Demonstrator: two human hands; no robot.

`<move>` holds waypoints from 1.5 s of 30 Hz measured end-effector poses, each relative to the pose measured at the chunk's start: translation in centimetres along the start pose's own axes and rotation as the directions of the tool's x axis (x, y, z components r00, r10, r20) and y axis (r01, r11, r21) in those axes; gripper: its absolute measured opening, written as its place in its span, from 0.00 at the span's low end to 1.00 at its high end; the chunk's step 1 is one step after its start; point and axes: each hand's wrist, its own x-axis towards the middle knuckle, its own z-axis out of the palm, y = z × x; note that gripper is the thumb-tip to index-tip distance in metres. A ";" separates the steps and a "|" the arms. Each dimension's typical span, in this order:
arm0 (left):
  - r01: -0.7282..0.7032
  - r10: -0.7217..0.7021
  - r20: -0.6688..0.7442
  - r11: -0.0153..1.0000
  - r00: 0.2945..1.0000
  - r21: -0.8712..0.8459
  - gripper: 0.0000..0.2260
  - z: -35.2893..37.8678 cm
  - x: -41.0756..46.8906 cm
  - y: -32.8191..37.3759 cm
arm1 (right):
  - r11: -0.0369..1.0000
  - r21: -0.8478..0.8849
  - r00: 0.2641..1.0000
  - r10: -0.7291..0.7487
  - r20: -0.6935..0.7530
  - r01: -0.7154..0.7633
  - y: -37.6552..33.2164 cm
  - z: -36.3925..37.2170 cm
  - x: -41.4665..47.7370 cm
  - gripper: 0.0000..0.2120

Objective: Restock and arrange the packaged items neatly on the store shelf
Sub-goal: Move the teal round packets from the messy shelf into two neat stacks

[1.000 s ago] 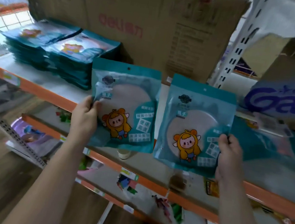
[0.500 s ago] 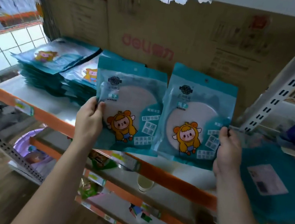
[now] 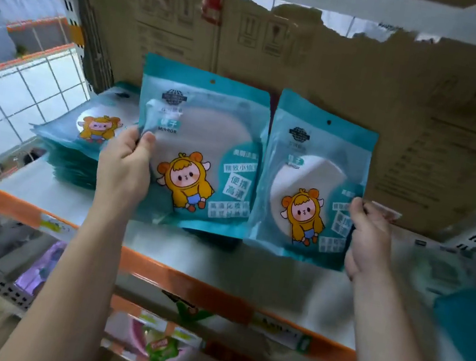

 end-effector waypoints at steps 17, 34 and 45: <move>0.190 -0.227 0.262 0.969 0.938 0.160 0.11 -10.9 19.4 -10.4 | 0.997 -0.033 0.972 -0.079 -0.221 0.073 1.1 12.5 -4.7 0.08; -0.025 -0.159 0.380 0.900 0.911 0.436 0.21 -8.9 20.1 -11.3 | 0.992 -0.122 0.960 -0.061 -0.273 0.028 0.8 13.4 -5.6 0.09; -0.122 -0.132 0.376 0.804 0.917 0.582 0.27 -8.9 20.3 -11.1 | 0.990 -0.143 0.960 -0.050 -0.275 0.010 0.3 13.8 -5.8 0.09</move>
